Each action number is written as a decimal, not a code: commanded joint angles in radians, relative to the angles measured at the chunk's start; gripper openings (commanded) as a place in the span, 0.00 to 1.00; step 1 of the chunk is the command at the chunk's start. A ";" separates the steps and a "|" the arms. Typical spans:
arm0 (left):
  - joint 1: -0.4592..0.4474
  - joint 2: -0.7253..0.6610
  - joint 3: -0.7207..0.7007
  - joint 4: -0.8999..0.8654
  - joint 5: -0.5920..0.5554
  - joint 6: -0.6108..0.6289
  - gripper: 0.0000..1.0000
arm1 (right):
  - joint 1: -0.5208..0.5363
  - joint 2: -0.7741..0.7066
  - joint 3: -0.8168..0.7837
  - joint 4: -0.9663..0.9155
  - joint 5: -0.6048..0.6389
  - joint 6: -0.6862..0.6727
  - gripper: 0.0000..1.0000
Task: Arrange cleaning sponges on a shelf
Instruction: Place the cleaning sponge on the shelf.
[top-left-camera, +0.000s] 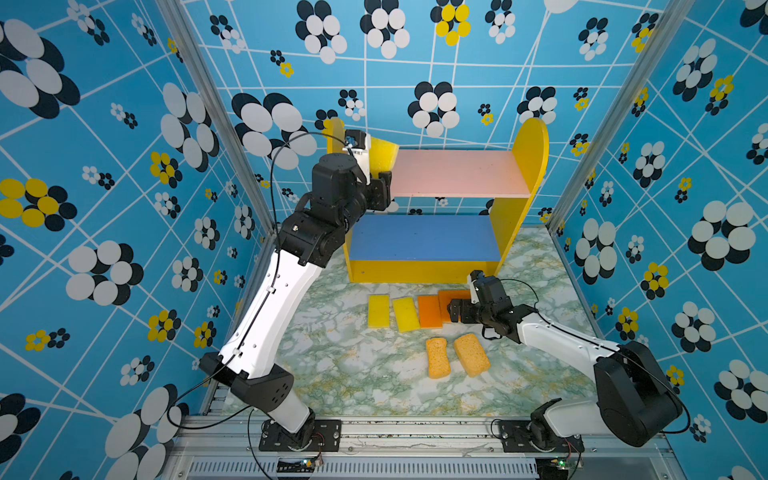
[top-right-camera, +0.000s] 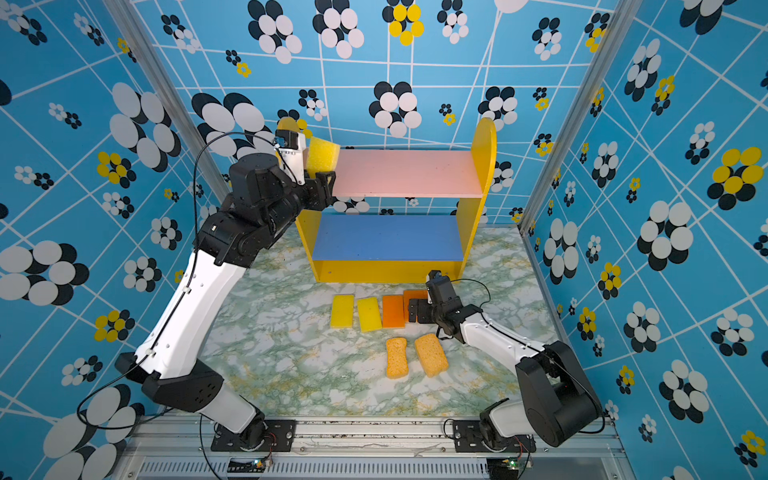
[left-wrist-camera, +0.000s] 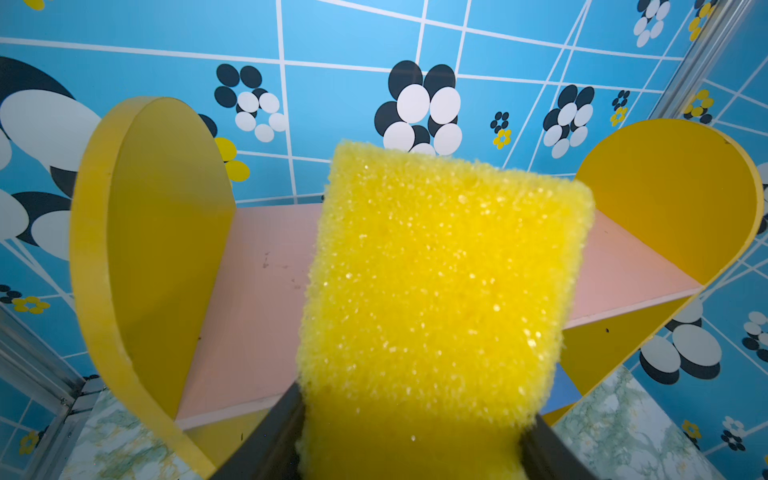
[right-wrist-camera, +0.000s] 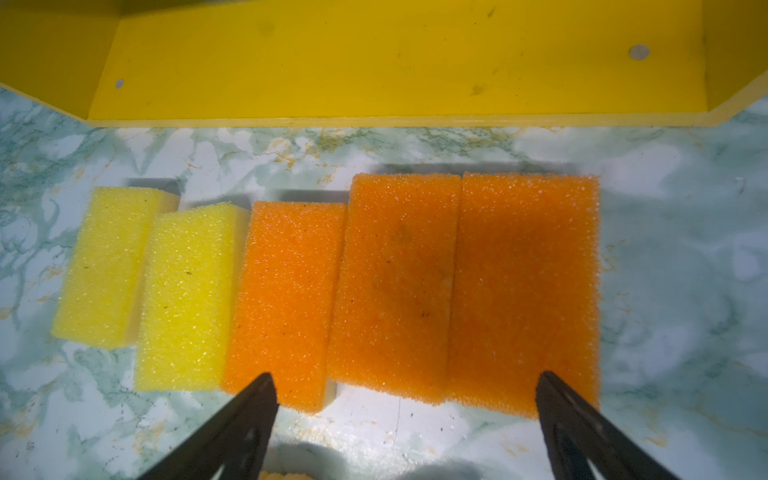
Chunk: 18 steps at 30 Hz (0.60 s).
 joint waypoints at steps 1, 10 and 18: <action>0.008 0.071 0.073 0.053 -0.072 0.022 0.62 | 0.008 -0.029 -0.006 -0.036 0.024 -0.006 0.99; 0.016 0.235 0.230 0.099 -0.186 0.034 0.60 | 0.008 -0.039 -0.012 -0.037 0.030 -0.020 0.99; 0.028 0.291 0.269 0.118 -0.229 0.036 0.62 | 0.008 -0.021 -0.007 -0.033 0.028 -0.029 0.99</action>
